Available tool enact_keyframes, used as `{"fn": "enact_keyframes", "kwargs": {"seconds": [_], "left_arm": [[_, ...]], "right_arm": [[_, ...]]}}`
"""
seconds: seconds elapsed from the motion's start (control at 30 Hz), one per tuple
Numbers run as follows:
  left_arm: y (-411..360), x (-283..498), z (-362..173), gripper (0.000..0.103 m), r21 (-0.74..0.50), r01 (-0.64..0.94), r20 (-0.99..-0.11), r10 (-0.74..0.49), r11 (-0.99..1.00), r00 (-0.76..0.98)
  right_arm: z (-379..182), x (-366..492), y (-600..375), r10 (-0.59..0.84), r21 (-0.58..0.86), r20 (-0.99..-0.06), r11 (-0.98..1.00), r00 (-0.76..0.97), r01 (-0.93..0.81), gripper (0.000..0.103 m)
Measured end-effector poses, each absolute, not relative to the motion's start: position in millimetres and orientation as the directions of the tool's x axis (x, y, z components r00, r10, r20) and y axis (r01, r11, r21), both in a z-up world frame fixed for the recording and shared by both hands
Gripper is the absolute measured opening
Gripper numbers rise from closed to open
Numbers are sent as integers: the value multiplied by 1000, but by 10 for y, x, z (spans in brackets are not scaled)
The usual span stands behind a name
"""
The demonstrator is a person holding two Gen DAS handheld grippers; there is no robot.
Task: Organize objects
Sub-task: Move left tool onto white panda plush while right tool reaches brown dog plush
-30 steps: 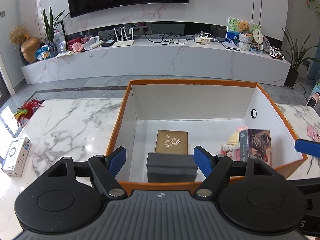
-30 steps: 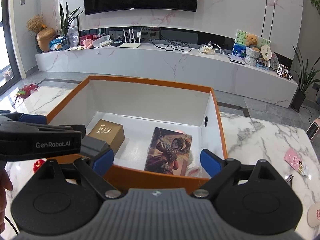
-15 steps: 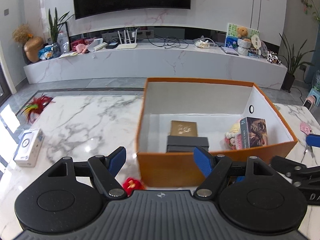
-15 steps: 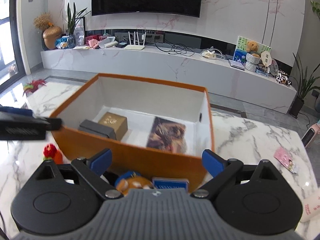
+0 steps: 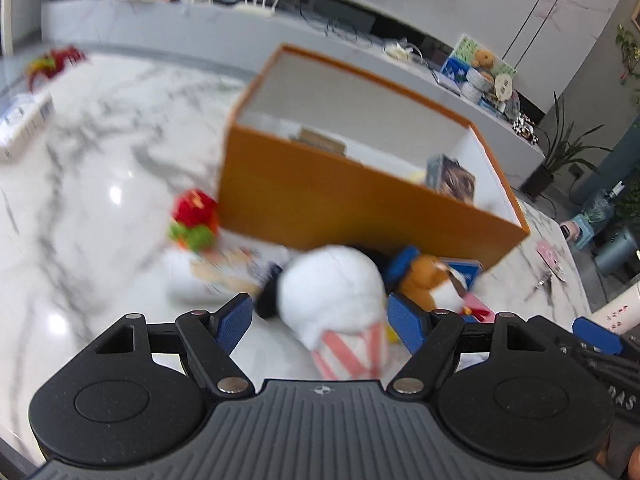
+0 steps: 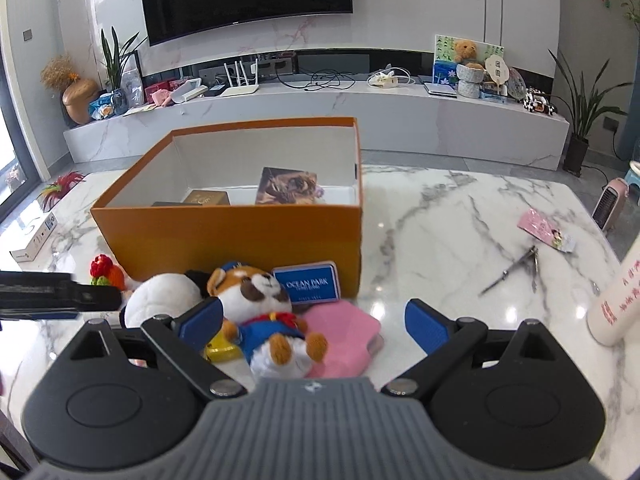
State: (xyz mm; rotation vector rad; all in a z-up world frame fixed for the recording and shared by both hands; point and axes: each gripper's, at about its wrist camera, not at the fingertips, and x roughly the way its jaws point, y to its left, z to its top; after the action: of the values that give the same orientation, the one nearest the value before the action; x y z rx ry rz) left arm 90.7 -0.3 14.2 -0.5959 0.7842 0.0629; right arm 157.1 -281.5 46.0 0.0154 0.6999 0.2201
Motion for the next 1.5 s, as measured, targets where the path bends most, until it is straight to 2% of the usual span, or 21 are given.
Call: {"fn": "enact_keyframes", "kwargs": {"seconds": [0.4, 0.77, 0.9, 1.07, 1.37, 1.5], "left_arm": [[-229, 1240, -201, 88, -508, -338, -737, -196, 792, 647], [-253, 1318, -257, 88, -448, -368, -758, -128, 815, 639], [-217, 1311, -244, 88, -424, -378, -768, -106, 823, 631], [-146, 1315, -267, 89, -429, -361, -768, -124, 828, 629], [-138, 1401, -367, 89, -430, -351, -783, -150, 832, 603], [-129, 1424, -390, 89, -438, -353, -784, -160, 827, 600]], "right_arm": [[280, 1677, -2929, 221, 93, -657, 973, 721, -213, 98], [-80, 1933, -2542, 355, -92, -678, 828, 644, -554, 99], [-214, 2026, -2530, 429, -42, -690, 781, 583, -623, 99], [-301, 2175, -2548, 477, 64, -689, 790, 546, -610, 99], [-293, 2272, -2385, 506, 114, -682, 787, 528, -607, 99], [-314, 2303, -2320, 495, 100, -692, 787, 525, -609, 91]]}}
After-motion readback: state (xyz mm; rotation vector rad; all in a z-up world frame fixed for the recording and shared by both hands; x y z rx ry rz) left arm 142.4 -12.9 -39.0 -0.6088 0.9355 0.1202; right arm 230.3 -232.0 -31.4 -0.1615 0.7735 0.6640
